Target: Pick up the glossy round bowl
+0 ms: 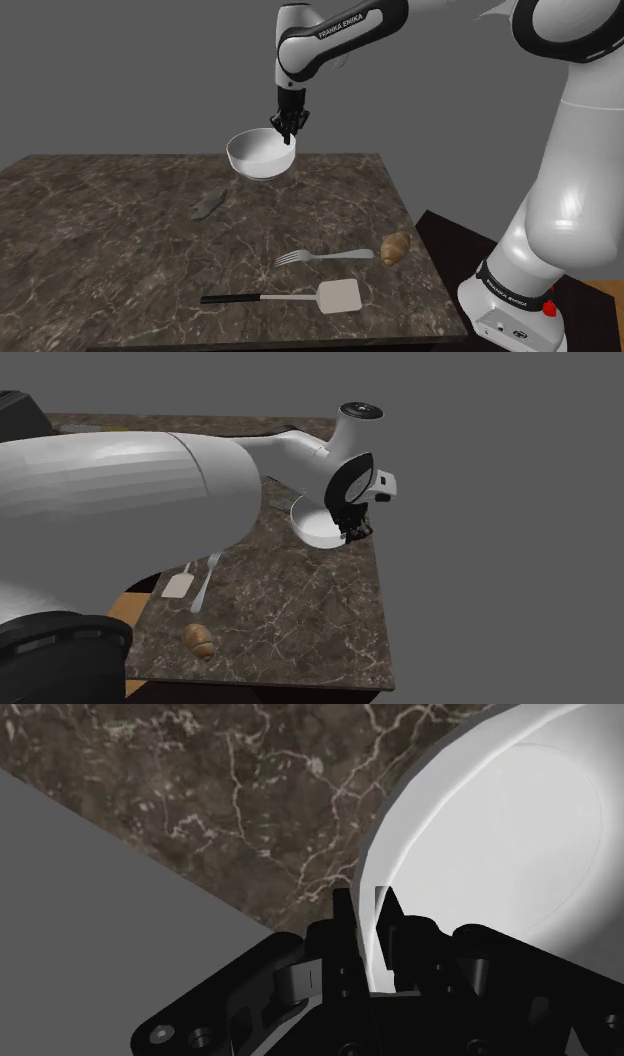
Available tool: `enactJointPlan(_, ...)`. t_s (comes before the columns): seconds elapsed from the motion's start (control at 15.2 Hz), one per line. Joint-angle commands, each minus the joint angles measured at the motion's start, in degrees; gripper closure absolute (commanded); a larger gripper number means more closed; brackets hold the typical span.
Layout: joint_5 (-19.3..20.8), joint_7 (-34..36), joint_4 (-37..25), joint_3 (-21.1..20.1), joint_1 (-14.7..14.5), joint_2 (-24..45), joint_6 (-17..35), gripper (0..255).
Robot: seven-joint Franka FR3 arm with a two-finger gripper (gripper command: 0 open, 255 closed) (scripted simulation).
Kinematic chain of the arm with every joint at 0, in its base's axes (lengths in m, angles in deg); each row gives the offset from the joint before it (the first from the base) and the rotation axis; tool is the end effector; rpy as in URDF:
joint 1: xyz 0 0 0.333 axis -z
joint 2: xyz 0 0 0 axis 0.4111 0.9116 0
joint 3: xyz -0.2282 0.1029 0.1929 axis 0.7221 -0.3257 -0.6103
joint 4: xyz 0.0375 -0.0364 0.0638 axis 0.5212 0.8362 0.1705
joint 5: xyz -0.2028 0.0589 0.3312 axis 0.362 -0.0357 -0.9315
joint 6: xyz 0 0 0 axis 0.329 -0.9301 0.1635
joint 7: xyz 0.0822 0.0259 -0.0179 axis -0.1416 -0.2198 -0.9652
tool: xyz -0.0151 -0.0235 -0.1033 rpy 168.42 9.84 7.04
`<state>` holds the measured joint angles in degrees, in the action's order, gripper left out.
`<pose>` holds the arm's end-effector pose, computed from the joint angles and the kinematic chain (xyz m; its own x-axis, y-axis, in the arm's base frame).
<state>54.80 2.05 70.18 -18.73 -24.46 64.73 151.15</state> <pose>0.6237 0.0667 0.4366 0.9911 -0.1084 0.0778 -0.1056 -0.9936 -0.0390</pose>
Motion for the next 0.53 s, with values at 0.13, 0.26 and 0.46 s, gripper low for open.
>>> enactJointPlan(0.13,-0.1,0.0,-2.0,0.0,0.0,-0.9,-2.9,255)
enactJointPlan(0.26,-0.1,0.0,-3.2,0.0,0.0,-1.2,-4.3,255)
enactJointPlan(0.46,-0.2,0.0,-3.8,0.0,0.0,-1.3,-5.2,255)
